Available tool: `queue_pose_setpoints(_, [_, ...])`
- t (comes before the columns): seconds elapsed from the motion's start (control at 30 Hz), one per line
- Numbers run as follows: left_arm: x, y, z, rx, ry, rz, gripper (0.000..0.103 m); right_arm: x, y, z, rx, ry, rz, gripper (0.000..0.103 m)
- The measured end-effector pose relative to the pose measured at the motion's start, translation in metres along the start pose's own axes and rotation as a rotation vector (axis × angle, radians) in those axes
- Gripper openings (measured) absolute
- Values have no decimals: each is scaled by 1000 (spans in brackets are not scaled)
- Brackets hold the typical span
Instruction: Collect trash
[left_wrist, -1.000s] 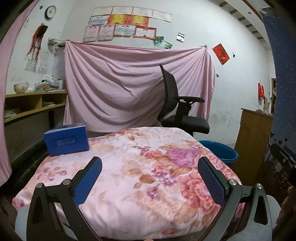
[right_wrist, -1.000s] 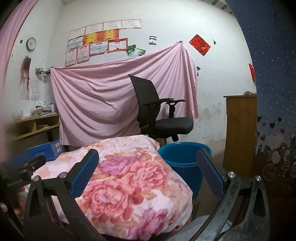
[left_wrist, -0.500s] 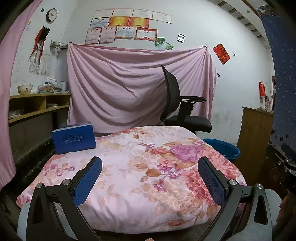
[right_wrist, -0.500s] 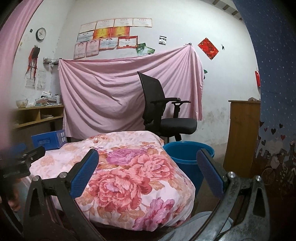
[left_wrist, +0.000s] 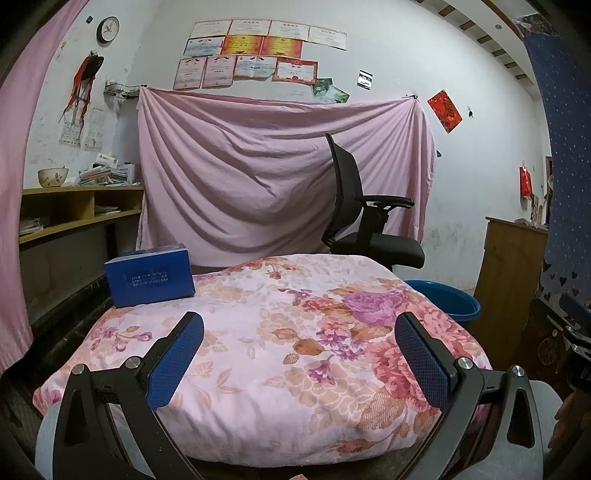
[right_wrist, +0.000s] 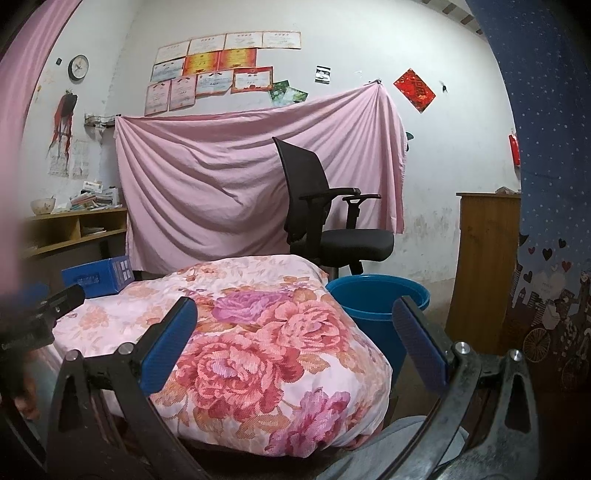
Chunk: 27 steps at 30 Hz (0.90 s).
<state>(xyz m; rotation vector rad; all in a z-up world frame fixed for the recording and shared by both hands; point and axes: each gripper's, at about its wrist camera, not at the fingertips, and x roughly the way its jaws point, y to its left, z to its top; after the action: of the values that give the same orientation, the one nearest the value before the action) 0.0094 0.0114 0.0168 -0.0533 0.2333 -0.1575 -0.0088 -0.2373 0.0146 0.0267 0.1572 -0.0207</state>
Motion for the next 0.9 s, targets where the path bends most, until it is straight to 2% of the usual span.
queue_pose_setpoints(0.9, [1, 4, 0, 4, 1, 2, 101, 3, 2, -4, 24, 20, 0, 103])
